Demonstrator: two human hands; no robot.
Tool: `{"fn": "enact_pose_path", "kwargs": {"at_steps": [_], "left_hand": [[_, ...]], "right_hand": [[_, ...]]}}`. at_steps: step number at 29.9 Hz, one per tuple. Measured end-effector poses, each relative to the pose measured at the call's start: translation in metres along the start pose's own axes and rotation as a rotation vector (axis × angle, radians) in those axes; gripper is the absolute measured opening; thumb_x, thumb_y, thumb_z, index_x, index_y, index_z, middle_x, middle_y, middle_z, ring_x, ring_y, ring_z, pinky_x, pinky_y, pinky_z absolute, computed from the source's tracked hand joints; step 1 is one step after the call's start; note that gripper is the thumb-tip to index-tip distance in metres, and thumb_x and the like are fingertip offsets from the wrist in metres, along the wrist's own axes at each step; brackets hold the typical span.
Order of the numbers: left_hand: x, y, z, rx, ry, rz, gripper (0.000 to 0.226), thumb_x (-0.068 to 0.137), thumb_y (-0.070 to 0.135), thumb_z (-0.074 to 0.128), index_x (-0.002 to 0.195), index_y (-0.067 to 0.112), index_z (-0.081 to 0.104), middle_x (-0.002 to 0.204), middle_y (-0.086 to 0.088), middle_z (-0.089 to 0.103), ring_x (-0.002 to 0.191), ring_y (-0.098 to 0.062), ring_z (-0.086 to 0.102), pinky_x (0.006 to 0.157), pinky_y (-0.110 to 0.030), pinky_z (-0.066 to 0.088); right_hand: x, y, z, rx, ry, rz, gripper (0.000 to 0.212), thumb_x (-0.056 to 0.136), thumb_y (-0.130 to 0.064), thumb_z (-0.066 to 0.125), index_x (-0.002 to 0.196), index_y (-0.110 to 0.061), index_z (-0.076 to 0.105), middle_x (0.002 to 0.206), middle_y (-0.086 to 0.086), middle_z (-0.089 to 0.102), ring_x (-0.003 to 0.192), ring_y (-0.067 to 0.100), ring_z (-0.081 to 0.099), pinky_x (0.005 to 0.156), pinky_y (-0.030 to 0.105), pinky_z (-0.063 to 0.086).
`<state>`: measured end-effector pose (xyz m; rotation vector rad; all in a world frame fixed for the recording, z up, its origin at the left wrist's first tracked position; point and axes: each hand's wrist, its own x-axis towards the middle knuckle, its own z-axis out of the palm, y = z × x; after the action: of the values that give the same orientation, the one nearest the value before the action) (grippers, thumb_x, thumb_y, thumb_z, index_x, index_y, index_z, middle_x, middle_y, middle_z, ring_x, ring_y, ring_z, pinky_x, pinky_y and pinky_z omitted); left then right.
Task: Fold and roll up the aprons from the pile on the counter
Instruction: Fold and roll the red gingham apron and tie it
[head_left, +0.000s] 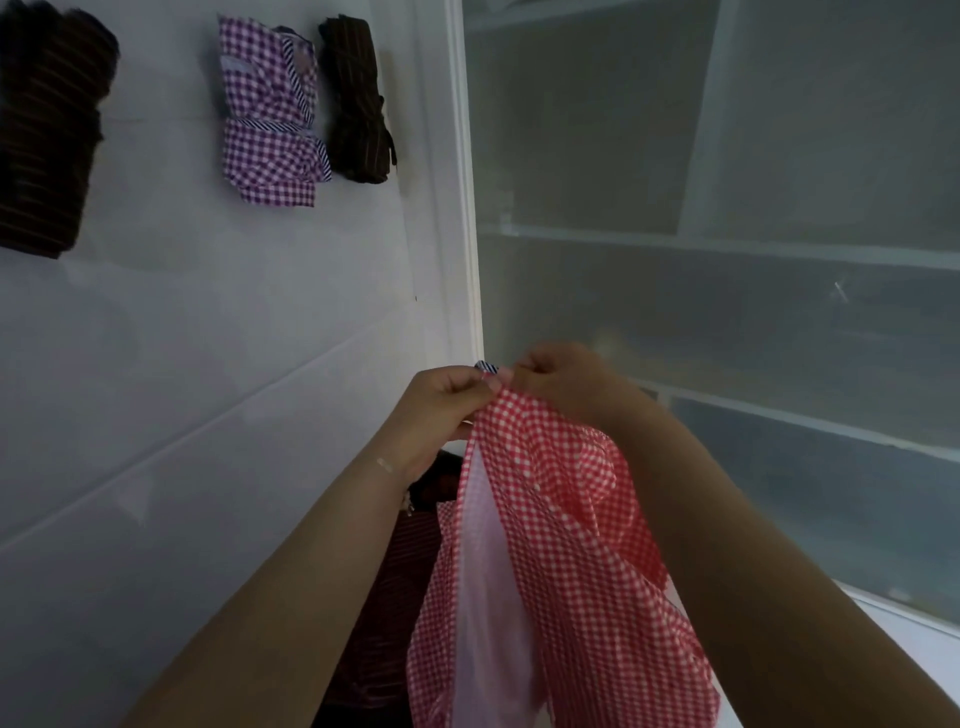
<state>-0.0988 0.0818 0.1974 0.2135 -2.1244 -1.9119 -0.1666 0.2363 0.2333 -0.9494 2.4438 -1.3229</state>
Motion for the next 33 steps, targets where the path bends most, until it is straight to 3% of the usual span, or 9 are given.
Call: {"fn": "enact_pose_path", "kwargs": {"at_steps": [6, 12, 15, 18, 21, 25, 27, 31, 33], "left_hand": [[0.001, -0.006, 0.001, 0.006, 0.017, -0.036, 0.013, 0.083, 0.023, 0.072, 0.091, 0.013, 0.075, 0.088, -0.004, 0.074, 0.078, -0.012, 0.066, 0.078, -0.030, 0.057], [0.005, -0.012, 0.006, 0.004, 0.102, -0.003, 0.010, 0.088, 0.021, 0.067, 0.089, 0.014, 0.060, 0.087, -0.009, 0.070, 0.070, -0.015, 0.065, 0.072, -0.033, 0.057], [0.007, -0.020, 0.012, 0.186, 0.122, 0.151, 0.015, 0.086, 0.024, 0.070, 0.084, 0.017, 0.056, 0.084, -0.002, 0.066, 0.075, -0.011, 0.062, 0.074, -0.025, 0.052], [0.007, -0.026, 0.018, 0.454, 0.113, 0.267, 0.011, 0.086, 0.032, 0.068, 0.081, 0.025, 0.062, 0.085, 0.013, 0.064, 0.074, 0.004, 0.055, 0.071, -0.007, 0.040], [0.009, -0.026, 0.023, 0.568, 0.041, 0.236, 0.013, 0.087, 0.040, 0.065, 0.085, 0.027, 0.068, 0.086, 0.020, 0.062, 0.072, 0.015, 0.051, 0.065, -0.004, 0.036], [0.014, -0.030, 0.031, 0.561, -0.132, 0.097, 0.026, 0.087, 0.045, 0.064, 0.083, 0.021, 0.072, 0.088, 0.008, 0.069, 0.077, 0.001, 0.060, 0.074, -0.019, 0.045], [0.017, -0.032, 0.039, 0.592, -0.219, 0.049, 0.027, 0.087, 0.044, 0.064, 0.090, 0.018, 0.072, 0.093, 0.003, 0.069, 0.085, -0.009, 0.062, 0.078, -0.019, 0.045], [0.015, -0.044, 0.060, 0.462, -0.449, -0.124, 0.028, 0.086, 0.036, 0.068, 0.099, 0.011, 0.070, 0.095, 0.000, 0.069, 0.087, -0.009, 0.063, 0.082, -0.026, 0.055], [0.014, -0.051, 0.071, 0.426, -0.479, -0.141, 0.027, 0.086, 0.033, 0.069, 0.099, 0.009, 0.069, 0.095, -0.001, 0.069, 0.084, -0.008, 0.064, 0.084, -0.031, 0.057]], "right_hand": [[0.003, 0.005, 0.000, -0.019, -0.083, 0.031, 0.030, 0.083, -0.048, 0.068, 0.090, -0.018, 0.070, 0.085, -0.004, 0.070, 0.082, 0.010, 0.065, 0.071, 0.025, 0.048], [0.010, 0.012, -0.001, -0.068, -0.019, 0.014, 0.022, 0.091, -0.033, 0.063, 0.079, -0.015, 0.067, 0.074, -0.002, 0.063, 0.070, 0.010, 0.057, 0.063, 0.024, 0.040], [0.016, 0.015, -0.005, -0.103, 0.058, -0.025, 0.024, 0.093, -0.028, 0.060, 0.070, -0.019, 0.060, 0.067, -0.006, 0.055, 0.063, 0.007, 0.050, 0.060, 0.024, 0.036], [0.022, 0.016, -0.011, -0.162, 0.088, -0.057, 0.019, 0.094, -0.029, 0.058, 0.078, -0.018, 0.061, 0.069, -0.008, 0.054, 0.065, 0.005, 0.049, 0.056, 0.020, 0.033], [0.026, 0.018, -0.017, -0.182, 0.125, -0.107, 0.016, 0.094, -0.027, 0.059, 0.082, -0.017, 0.061, 0.070, -0.009, 0.054, 0.066, 0.007, 0.049, 0.057, 0.019, 0.034], [0.029, 0.023, -0.023, -0.182, 0.169, -0.145, 0.011, 0.092, -0.026, 0.060, 0.083, -0.021, 0.062, 0.071, -0.013, 0.056, 0.068, 0.006, 0.052, 0.059, 0.018, 0.036], [0.028, 0.027, -0.027, -0.177, 0.198, -0.156, 0.011, 0.092, -0.025, 0.061, 0.081, -0.022, 0.063, 0.071, -0.013, 0.056, 0.068, 0.006, 0.051, 0.060, 0.019, 0.037], [0.028, 0.037, -0.035, -0.176, 0.285, -0.143, 0.011, 0.090, -0.026, 0.063, 0.080, -0.022, 0.063, 0.070, -0.009, 0.057, 0.067, 0.009, 0.051, 0.064, 0.025, 0.037], [0.026, 0.044, -0.038, -0.200, 0.345, -0.115, 0.012, 0.089, -0.027, 0.064, 0.079, -0.022, 0.063, 0.072, -0.004, 0.057, 0.071, 0.014, 0.053, 0.065, 0.026, 0.038]]}}
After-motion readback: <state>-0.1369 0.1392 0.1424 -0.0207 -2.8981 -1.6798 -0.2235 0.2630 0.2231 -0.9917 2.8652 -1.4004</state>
